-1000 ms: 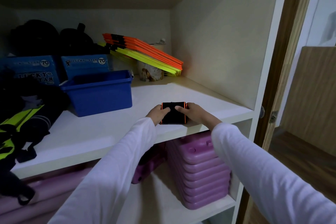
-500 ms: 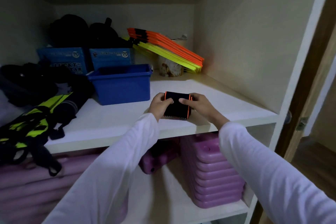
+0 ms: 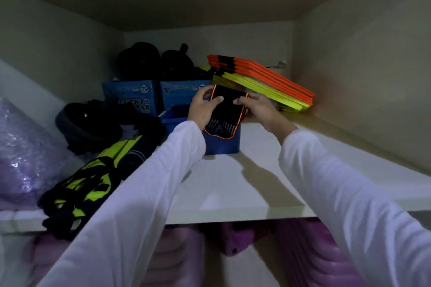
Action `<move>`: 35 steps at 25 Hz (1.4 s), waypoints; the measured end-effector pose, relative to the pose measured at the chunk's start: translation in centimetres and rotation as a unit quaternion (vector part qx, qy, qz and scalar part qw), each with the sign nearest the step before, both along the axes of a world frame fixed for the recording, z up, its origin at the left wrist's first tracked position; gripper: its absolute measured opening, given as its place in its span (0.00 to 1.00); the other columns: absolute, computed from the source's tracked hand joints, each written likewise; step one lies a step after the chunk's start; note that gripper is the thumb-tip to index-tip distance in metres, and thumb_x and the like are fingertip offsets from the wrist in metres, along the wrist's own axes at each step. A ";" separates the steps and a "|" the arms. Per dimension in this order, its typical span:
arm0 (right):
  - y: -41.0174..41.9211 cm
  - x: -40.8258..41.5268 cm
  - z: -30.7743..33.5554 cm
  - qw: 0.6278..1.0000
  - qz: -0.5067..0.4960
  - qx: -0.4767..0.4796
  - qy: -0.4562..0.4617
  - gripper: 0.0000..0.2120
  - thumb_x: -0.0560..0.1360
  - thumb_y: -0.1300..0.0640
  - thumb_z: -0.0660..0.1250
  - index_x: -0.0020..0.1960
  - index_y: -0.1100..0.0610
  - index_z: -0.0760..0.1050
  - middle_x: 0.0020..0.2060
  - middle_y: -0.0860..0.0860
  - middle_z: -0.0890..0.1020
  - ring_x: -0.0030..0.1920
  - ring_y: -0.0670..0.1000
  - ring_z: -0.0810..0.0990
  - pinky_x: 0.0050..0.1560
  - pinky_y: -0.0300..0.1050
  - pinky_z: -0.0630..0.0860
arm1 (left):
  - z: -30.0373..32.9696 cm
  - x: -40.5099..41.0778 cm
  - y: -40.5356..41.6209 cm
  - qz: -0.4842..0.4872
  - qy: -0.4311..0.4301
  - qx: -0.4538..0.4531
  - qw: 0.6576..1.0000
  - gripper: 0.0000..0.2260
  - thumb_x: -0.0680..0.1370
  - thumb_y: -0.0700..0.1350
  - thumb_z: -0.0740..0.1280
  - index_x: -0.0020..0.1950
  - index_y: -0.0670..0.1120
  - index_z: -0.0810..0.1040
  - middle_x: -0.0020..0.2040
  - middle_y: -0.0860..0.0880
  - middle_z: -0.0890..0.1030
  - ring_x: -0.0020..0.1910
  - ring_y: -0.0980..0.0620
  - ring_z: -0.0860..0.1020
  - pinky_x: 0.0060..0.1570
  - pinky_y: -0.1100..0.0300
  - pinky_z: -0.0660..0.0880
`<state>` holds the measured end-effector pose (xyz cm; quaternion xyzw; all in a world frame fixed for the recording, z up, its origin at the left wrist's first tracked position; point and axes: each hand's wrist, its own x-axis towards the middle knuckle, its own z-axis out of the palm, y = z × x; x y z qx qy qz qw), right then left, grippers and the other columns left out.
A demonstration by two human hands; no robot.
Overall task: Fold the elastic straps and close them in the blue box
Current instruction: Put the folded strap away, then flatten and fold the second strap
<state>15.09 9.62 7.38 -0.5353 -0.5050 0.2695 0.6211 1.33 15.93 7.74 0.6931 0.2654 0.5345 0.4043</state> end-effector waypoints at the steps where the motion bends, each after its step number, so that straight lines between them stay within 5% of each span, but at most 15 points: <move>1: 1.3 -0.2 0.8 1.000 -0.004 -0.001 0.008 0.05 0.74 0.62 0.66 0.40 0.56 0.75 0.34 0.52 0.77 0.33 0.49 0.77 0.38 0.42 0.79 | 0.5 -0.5 1.1 0.010 -0.005 0.001 1.000 0.17 0.76 0.35 0.66 0.65 0.36 0.72 0.54 0.43 0.76 0.53 0.52 0.74 0.51 0.67 0.72; 5: 6.1 -0.9 3.7 0.999 -0.012 0.016 0.041 0.08 0.73 0.61 0.67 0.35 0.56 0.74 0.30 0.52 0.75 0.29 0.48 0.74 0.37 0.45 0.78 | 1.4 -2.7 5.5 0.093 -0.015 -0.001 0.996 0.16 0.79 0.43 0.63 0.66 0.39 0.72 0.53 0.45 0.75 0.47 0.54 0.74 0.40 0.76 0.69; 9: 11.8 -0.4 5.0 0.997 -0.060 0.029 0.038 0.04 0.72 0.61 0.69 0.39 0.58 0.75 0.33 0.52 0.77 0.33 0.51 0.77 0.33 0.44 0.77 | 1.2 -4.7 10.6 0.216 0.011 -0.020 0.976 0.14 0.80 0.42 0.61 0.62 0.37 0.75 0.61 0.39 0.78 0.53 0.45 0.76 0.50 0.63 0.71; 11: 14.4 0.4 5.0 0.993 -0.114 0.034 -0.006 0.04 0.70 0.60 0.71 0.44 0.59 0.78 0.39 0.55 0.80 0.41 0.56 0.80 0.41 0.50 0.79 | 0.7 -5.5 12.3 0.258 0.047 -0.046 0.964 0.13 0.80 0.40 0.60 0.61 0.36 0.76 0.61 0.37 0.78 0.52 0.43 0.77 0.55 0.55 0.74; 14: 17.1 0.7 4.2 0.981 -0.166 0.000 -0.101 0.17 0.71 0.58 0.71 0.57 0.64 0.77 0.53 0.60 0.82 0.54 0.60 0.80 0.55 0.53 0.78 | 0.2 -6.5 14.4 0.286 0.130 -0.077 0.946 0.11 0.79 0.39 0.60 0.45 0.36 0.80 0.45 0.39 0.81 0.52 0.43 0.78 0.53 0.54 0.74; 16: 18.3 0.3 3.1 0.973 -0.158 -0.047 -0.163 0.20 0.72 0.57 0.71 0.60 0.64 0.75 0.57 0.60 0.80 0.57 0.59 0.79 0.57 0.51 0.77 | 0.0 -6.7 15.2 0.289 0.178 -0.110 0.934 0.16 0.79 0.39 0.61 0.30 0.41 0.72 0.33 0.44 0.75 0.46 0.47 0.75 0.52 0.53 0.75; 22: 19.5 -3.5 -0.1 0.821 0.000 -0.264 -0.506 0.20 0.76 0.51 0.66 0.64 0.61 0.73 0.63 0.57 0.76 0.57 0.56 0.75 0.52 0.44 0.70 | -1.0 -6.7 16.6 0.273 0.259 -0.122 0.919 0.13 0.78 0.40 0.64 0.56 0.32 0.80 0.57 0.37 0.81 0.53 0.43 0.80 0.55 0.53 0.76; 25: 19.2 -3.4 0.1 0.816 0.025 -0.269 -0.510 0.22 0.77 0.53 0.63 0.68 0.59 0.69 0.66 0.56 0.73 0.65 0.57 0.72 0.64 0.49 0.69 | -1.0 -6.5 16.8 0.284 0.270 -0.123 0.912 0.11 0.78 0.39 0.64 0.53 0.32 0.78 0.59 0.37 0.80 0.58 0.41 0.79 0.56 0.53 0.76; 28: 19.3 -3.2 0.1 0.825 0.026 -0.265 -0.497 0.24 0.76 0.51 0.65 0.69 0.59 0.68 0.66 0.56 0.73 0.65 0.57 0.72 0.63 0.48 0.70 | -0.9 -6.4 16.8 0.289 0.269 -0.128 0.910 0.10 0.77 0.41 0.66 0.42 0.34 0.77 0.59 0.37 0.80 0.51 0.44 0.78 0.55 0.53 0.76; 32: 19.5 -1.6 0.7 0.848 -0.013 -0.265 -0.458 0.22 0.74 0.52 0.68 0.64 0.62 0.72 0.57 0.57 0.77 0.56 0.57 0.76 0.49 0.47 0.74 | -1.1 -6.3 16.5 0.279 0.273 -0.124 0.912 0.21 0.74 0.46 0.71 0.59 0.32 0.77 0.59 0.37 0.80 0.58 0.41 0.79 0.55 0.53 0.76; 35: 18.8 1.1 0.8 0.804 -0.065 -0.318 -0.498 0.18 0.75 0.54 0.66 0.62 0.61 0.74 0.59 0.57 0.78 0.53 0.56 0.76 0.51 0.49 0.74 | -1.0 -6.4 16.4 0.280 0.286 -0.127 0.908 0.21 0.73 0.46 0.72 0.59 0.32 0.77 0.59 0.37 0.80 0.59 0.41 0.79 0.55 0.53 0.76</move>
